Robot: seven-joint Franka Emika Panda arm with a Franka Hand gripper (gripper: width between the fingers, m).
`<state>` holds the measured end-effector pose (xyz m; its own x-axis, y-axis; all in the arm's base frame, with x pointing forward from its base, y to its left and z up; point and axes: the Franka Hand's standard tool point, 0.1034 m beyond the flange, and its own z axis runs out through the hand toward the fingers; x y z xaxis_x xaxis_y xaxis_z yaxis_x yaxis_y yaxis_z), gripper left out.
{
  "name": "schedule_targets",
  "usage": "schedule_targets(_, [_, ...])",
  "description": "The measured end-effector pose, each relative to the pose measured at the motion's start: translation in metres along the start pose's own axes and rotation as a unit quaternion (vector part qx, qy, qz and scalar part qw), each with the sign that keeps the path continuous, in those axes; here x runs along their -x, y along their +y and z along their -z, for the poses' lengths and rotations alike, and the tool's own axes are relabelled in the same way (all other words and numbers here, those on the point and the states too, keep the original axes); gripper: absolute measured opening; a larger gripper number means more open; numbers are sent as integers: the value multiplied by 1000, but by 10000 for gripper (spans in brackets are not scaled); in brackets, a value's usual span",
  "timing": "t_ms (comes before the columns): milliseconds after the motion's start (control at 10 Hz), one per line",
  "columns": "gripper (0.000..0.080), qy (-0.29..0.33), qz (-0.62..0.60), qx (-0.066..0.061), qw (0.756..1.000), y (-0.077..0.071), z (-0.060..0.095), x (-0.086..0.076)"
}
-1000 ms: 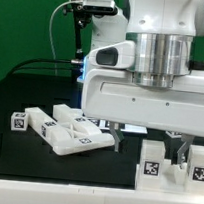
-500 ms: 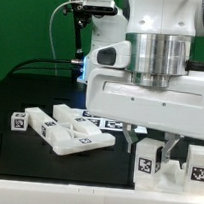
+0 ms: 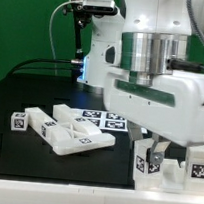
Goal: Assemble chair
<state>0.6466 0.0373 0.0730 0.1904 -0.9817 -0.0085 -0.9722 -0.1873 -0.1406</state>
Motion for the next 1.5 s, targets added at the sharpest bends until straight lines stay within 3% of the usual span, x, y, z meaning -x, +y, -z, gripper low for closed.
schedule_targets(400, [285,-2,-177,1,984,-1,-2,5])
schedule_targets(500, [285,4,-203,8,979,1,-3,4])
schedule_targets(700, [287,4,-218,19,976,3,-4,2])
schedule_targets(900, [287,4,-215,19,976,3,-4,2])
schedule_targets(1000, [466,4,-215,19,976,3,-5,2])
schedule_targets(1100, [466,4,-212,19,977,3,-4,2])
schedule_targets(1200, [606,2,-201,16,980,1,1,4])
schedule_targets(1400, [636,-4,-177,4,984,-5,17,5])
schedule_targets(1500, [647,-4,-177,6,984,-5,15,5])
